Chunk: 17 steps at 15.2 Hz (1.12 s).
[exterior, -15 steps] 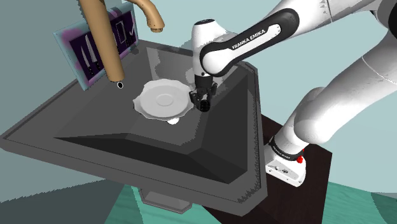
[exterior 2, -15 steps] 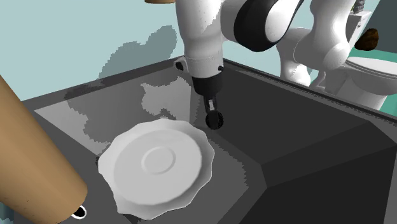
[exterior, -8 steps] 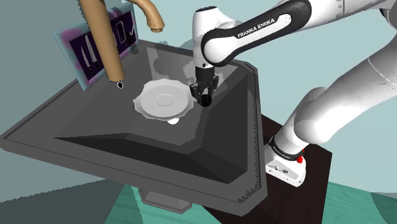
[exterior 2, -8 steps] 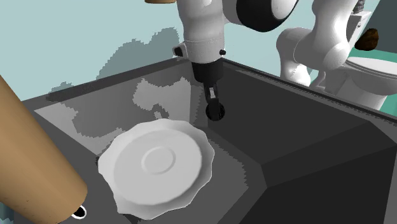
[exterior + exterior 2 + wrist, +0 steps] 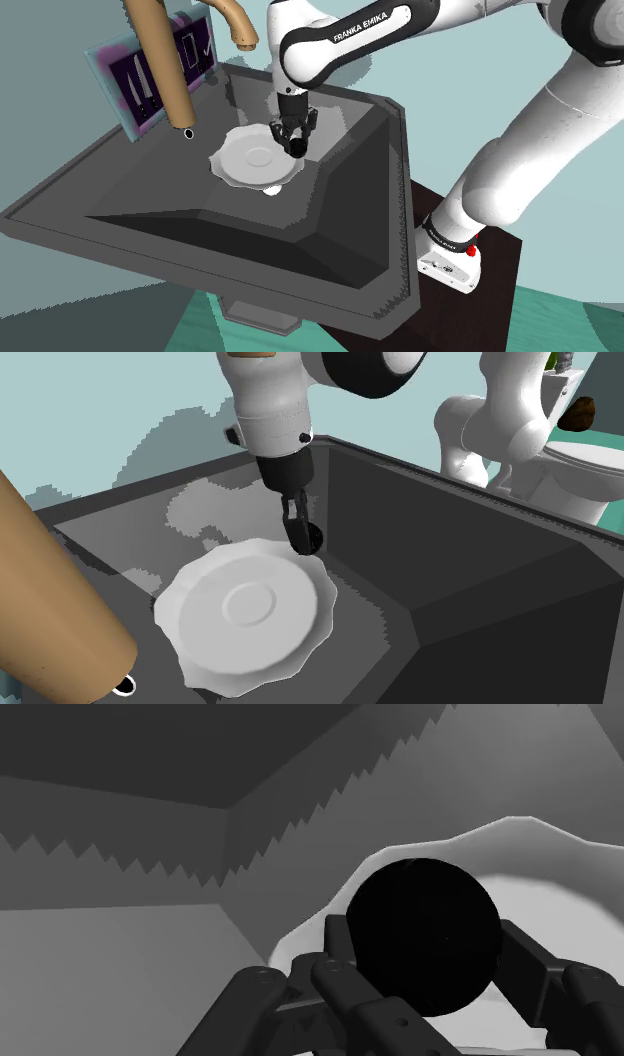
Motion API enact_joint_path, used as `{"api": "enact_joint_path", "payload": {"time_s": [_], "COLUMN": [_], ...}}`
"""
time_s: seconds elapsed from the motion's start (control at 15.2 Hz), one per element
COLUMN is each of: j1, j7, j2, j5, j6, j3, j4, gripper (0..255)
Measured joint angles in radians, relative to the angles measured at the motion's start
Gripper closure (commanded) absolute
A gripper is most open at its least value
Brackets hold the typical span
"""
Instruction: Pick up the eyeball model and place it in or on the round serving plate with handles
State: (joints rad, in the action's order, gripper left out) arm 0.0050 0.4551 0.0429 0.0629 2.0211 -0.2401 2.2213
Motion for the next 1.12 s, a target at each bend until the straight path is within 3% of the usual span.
{"api": "enact_joint_path", "payload": {"time_s": [0.26,0.33,0.4,0.46,0.53,0.59,0.73,0.79,0.92,0.99,1.12], "j1": [0.006,0.006,0.003,0.0,0.0,-0.004,-0.004,-0.027,-0.105,-0.13,-0.149], "j7": [0.034,0.049,0.057,0.07,0.07,0.072,0.072,0.05,-0.022,-0.043,-0.059], "j2": [-0.157,-0.158,-0.159,-0.17,-0.169,-0.169,-0.169,-0.17,-0.182,-0.187,-0.199], "j5": [-0.043,-0.111,-0.26,-0.482,-0.65,-0.708,-0.708,-0.659,-0.412,-0.331,-0.269], "j6": [-0.039,-0.049,-0.065,-0.076,-0.076,-0.078,-0.078,-0.062,-0.018,0.0,0.025], "j3": [-0.004,0.001,0.005,0.002,0.002,-0.004,-0.004,0.006,0.036,0.044,0.05], "j4": [-0.194,-0.214,-0.247,-0.308,-0.312,-0.311,-0.311,-0.331,-0.383,-0.39,-0.392], "gripper": [255,255,255,0,0,0,0,0,0,0,0]}}
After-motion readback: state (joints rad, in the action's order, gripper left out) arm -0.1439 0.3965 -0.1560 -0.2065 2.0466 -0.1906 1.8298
